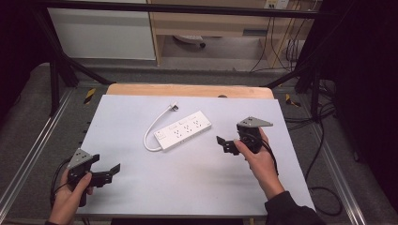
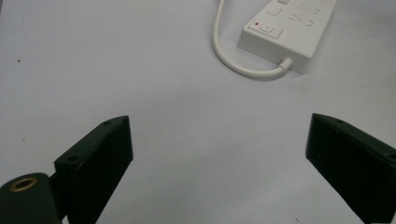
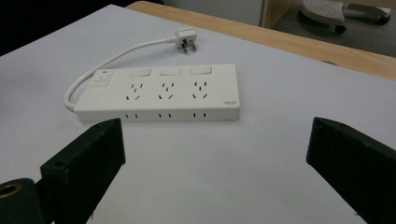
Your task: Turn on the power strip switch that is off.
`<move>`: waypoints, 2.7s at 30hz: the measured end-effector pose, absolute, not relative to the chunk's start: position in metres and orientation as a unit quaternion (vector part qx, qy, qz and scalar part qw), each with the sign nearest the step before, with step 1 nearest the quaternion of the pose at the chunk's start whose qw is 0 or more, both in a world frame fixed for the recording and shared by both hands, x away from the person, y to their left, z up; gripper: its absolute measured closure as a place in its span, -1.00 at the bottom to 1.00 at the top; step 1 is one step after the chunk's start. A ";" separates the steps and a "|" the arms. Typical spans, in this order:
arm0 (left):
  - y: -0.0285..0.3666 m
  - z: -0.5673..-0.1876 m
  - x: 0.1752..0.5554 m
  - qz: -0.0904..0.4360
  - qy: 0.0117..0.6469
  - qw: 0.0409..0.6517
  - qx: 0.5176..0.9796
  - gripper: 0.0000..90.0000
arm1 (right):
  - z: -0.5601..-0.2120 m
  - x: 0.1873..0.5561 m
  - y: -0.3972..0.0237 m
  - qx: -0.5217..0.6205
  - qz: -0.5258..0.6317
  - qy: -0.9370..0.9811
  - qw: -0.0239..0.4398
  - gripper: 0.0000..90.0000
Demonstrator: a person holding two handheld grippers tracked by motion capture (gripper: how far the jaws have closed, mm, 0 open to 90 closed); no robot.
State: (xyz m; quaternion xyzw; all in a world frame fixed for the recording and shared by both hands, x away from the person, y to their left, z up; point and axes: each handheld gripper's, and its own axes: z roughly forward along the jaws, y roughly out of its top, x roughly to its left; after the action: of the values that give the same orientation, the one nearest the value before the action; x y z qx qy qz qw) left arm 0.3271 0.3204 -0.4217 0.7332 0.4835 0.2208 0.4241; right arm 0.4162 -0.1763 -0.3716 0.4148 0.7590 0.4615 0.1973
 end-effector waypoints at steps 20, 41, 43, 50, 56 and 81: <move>0.320 -0.421 0.328 0.217 0.490 0.422 0.731 -0.83 | -0.360 0.463 -0.143 0.416 0.464 0.757 0.196 -0.88; 0.321 -0.421 0.328 0.210 0.486 0.426 0.733 -0.83 | -0.356 0.504 -0.115 0.417 0.478 0.741 0.219 -0.85; 0.321 -0.421 0.328 0.212 0.487 0.425 0.733 -0.83 | -0.358 0.511 -0.113 0.420 0.474 0.741 0.222 -0.85; 0.321 -0.420 0.328 0.212 0.489 0.425 0.731 -0.83 | -0.360 0.523 -0.106 0.423 0.469 0.741 0.226 -0.84; 0.322 -0.420 0.328 0.211 0.490 0.427 0.730 -0.83 | -0.362 0.530 -0.099 0.428 0.467 0.740 0.226 -0.87; 0.321 -0.421 0.328 0.213 0.486 0.423 0.734 -0.83 | -0.378 0.551 -0.084 0.459 0.494 0.713 0.190 -0.81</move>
State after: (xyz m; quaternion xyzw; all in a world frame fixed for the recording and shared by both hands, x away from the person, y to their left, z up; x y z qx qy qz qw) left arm 0.3284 0.3212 -0.4207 0.7343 0.4864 0.2129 0.4230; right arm 0.5512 -0.0842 -0.3783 0.4588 0.7134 0.4942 0.1903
